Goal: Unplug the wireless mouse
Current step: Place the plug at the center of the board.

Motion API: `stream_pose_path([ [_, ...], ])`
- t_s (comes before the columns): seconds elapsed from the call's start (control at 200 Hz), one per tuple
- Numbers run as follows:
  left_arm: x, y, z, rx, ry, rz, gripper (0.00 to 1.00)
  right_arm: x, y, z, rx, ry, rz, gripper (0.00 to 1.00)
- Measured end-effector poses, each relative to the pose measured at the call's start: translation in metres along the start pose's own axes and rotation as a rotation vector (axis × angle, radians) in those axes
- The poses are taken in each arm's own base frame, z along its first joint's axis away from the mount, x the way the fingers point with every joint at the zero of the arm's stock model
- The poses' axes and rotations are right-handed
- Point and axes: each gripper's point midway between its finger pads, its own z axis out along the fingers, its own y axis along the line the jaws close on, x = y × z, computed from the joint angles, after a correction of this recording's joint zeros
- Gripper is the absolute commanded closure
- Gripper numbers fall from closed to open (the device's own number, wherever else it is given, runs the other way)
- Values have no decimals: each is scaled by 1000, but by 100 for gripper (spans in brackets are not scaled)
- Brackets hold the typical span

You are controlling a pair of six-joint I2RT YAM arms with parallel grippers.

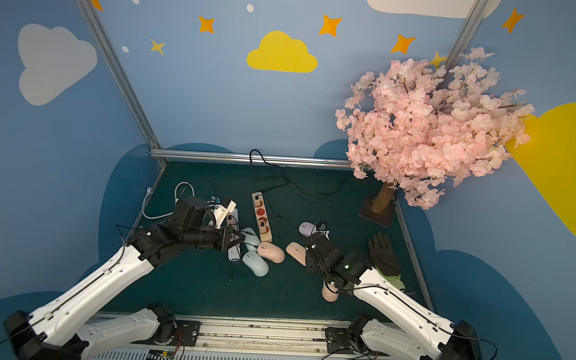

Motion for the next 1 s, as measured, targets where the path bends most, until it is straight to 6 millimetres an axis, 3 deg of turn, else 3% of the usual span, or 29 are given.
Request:
stream_pose_path([
  [0.13,13,-9,22,-4,51,32,96,3,-32,22,77,84,116,100],
  [0.28,20,-16,37,-7,68,52,96,16,-53,52,129,208,166,98],
  [0.466,23,-25,48,5,75,63,96,23,-59,83,136,347,182,93],
  [0.646,21,-29,50,16,65,60,96,15,-58,108,109,423,178,75],
  [1.001,22,-31,51,20,65,51,96,32,-68,118,155,505,193,57],
])
